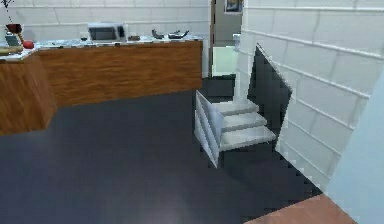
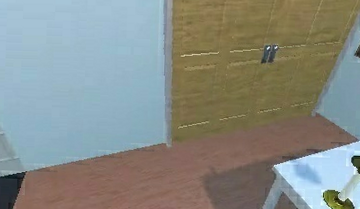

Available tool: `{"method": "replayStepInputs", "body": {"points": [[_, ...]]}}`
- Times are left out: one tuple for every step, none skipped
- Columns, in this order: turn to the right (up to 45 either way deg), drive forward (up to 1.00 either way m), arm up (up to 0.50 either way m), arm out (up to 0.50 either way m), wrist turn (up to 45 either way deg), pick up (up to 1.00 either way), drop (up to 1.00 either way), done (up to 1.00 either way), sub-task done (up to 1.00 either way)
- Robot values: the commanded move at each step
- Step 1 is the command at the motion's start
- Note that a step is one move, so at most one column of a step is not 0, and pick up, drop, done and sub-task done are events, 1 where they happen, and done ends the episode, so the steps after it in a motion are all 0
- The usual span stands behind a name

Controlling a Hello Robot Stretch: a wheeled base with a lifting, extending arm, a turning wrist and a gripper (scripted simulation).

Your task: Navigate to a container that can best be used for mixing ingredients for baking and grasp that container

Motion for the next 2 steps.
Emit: {"method": "replayStepInputs", "body": {"points": [[45.0, 0.00, 0.00, 0.00, 0.0, 0.00, 0.00, 0.00, 0.00], [27.0, 0.00, 0.00, 0.00, 0.0, 0.00, 0.00, 0.00, 0.00]]}}
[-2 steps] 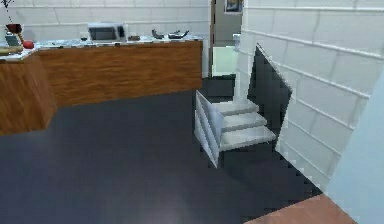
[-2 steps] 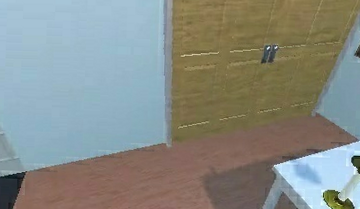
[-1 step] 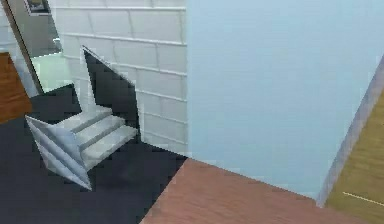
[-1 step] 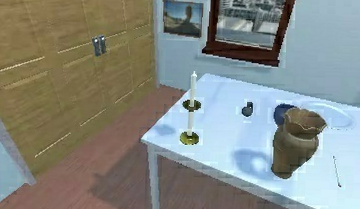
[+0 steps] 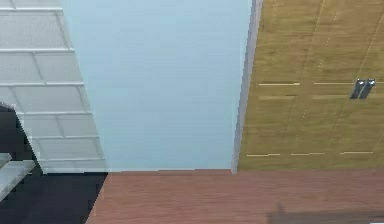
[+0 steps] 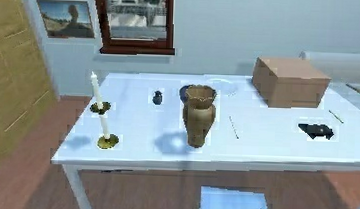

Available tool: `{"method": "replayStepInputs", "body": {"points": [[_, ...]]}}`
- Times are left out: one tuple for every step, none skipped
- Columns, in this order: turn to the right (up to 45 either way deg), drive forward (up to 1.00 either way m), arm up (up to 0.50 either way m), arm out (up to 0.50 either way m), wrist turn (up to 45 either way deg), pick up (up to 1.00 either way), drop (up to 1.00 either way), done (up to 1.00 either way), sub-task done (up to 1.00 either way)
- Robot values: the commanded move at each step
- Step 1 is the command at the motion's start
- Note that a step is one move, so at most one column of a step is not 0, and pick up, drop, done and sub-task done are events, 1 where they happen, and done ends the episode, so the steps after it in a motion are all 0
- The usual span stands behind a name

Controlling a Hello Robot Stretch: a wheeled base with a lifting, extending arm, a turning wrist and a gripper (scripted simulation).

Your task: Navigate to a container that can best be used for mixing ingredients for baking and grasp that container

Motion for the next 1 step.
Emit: {"method": "replayStepInputs", "body": {"points": [[0.0, 0.15, 0.00, 0.00, 0.0, 0.00, 0.00, 0.00, 0.00]]}}
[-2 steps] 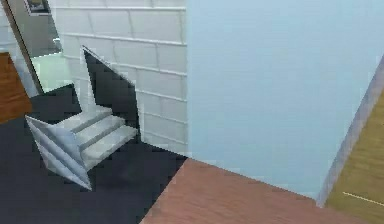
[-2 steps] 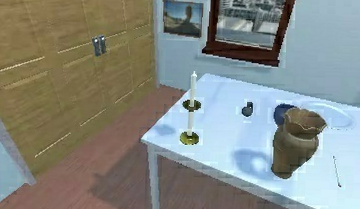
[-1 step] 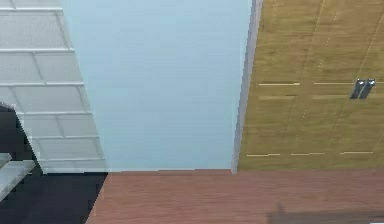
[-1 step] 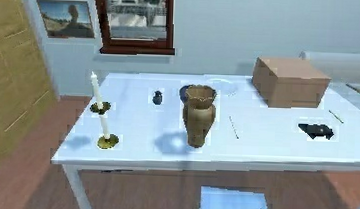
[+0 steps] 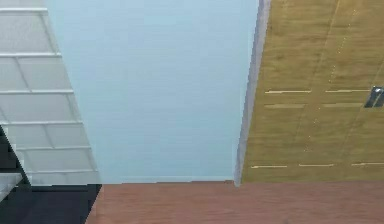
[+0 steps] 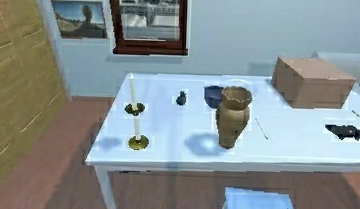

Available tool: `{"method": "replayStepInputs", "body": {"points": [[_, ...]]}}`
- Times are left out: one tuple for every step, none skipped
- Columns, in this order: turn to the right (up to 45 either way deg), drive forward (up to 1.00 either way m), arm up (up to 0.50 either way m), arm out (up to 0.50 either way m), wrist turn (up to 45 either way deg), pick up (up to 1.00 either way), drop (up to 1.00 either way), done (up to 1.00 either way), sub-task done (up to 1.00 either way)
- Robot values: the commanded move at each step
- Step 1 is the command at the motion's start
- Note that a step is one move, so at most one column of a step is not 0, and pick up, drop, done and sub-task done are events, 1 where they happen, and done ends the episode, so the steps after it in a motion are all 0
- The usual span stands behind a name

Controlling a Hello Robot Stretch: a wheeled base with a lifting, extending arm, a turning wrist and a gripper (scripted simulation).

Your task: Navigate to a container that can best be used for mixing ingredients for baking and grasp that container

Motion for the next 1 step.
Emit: {"method": "replayStepInputs", "body": {"points": [[30.0, 0.00, 0.00, 0.00, 0.0, 0.00, 0.00, 0.00, 0.00]]}}
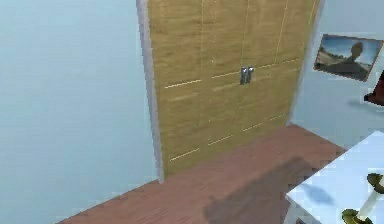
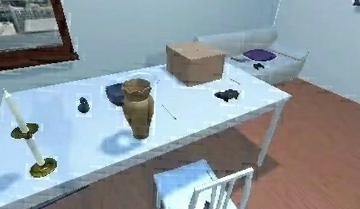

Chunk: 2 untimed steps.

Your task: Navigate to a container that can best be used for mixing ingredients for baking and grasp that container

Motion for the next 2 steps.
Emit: {"method": "replayStepInputs", "body": {"points": [[0.0, 0.60, 0.00, 0.00, 0.0, 0.00, 0.00, 0.00, 0.00], [42.0, 0.00, 0.00, 0.00, 0.0, 0.00, 0.00, 0.00, 0.00]]}}
